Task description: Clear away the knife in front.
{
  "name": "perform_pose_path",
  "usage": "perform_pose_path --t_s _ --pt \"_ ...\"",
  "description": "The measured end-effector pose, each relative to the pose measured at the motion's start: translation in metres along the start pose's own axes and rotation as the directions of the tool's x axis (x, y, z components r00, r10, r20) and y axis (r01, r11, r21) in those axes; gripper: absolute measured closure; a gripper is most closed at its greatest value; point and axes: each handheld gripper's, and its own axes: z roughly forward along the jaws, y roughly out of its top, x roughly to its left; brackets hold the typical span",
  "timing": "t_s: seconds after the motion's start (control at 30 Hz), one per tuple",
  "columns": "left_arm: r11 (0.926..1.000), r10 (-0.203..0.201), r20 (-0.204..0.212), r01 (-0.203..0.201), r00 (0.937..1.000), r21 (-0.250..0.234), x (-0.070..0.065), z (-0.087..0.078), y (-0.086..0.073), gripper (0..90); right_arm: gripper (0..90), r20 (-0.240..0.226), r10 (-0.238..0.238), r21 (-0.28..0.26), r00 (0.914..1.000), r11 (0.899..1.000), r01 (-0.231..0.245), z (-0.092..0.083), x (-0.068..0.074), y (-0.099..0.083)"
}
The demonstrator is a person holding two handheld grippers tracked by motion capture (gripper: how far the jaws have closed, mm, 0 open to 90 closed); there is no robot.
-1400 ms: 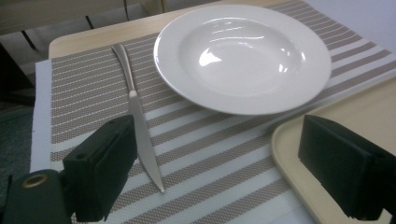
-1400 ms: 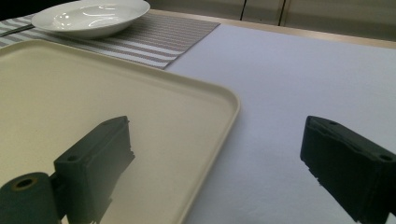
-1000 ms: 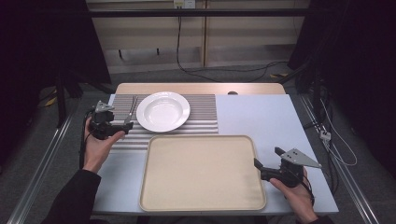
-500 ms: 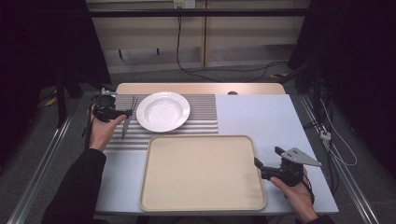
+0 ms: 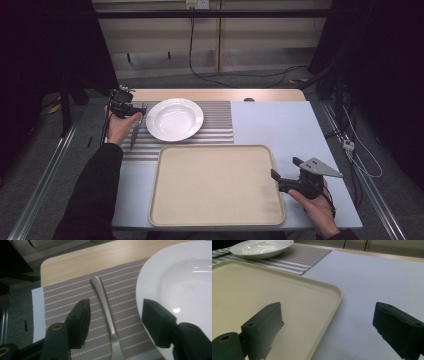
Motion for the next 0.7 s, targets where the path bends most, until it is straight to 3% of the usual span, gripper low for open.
perform_pose_path --t_s 0.23,0.27,0.33,0.4,0.43,0.57,0.7 --pt "0.9975 -0.050 -0.008 0.051 0.9987 0.050 0.010 0.023 -0.001 53.0 8.7 0.005 0.003 0.002 1.0000 1.000 -0.003 -0.001 0.000 -0.001" --pt "0.9951 -0.089 0.009 0.088 0.9960 0.044 0.014 0.029 -0.003 54.3 8.7 0.004 0.004 0.002 1.0000 1.000 -0.004 -0.001 -0.001 -0.001" --pt "0.9932 -0.107 0.029 0.106 0.9938 0.049 0.015 0.030 -0.003 56.2 8.7 0.004 0.004 0.002 1.0000 1.000 -0.004 -0.001 -0.001 -0.001" --pt "0.9935 -0.101 0.021 0.099 0.9947 0.055 0.014 0.034 -0.003 59.7 8.7 0.002 0.007 0.002 1.0000 1.000 -0.007 -0.001 -0.001 -0.001" --pt "0.9921 -0.091 0.024 0.089 0.9955 0.088 0.011 0.040 -0.004 61.0 8.7 0.002 0.005 0.001 1.0000 1.000 -0.005 0.000 -0.001 -0.001" --pt "0.9894 -0.073 0.011 0.071 0.9973 0.127 0.009 0.048 -0.007 64.9 8.7 0.003 0.005 0.002 1.0000 1.000 -0.005 0.000 -0.001 -0.001" --pt "0.9880 -0.086 0.018 0.083 0.9961 0.130 0.009 0.049 -0.007 69.8 8.7 0.002 0.006 0.002 1.0000 1.000 -0.006 0.000 -0.001 -0.001"
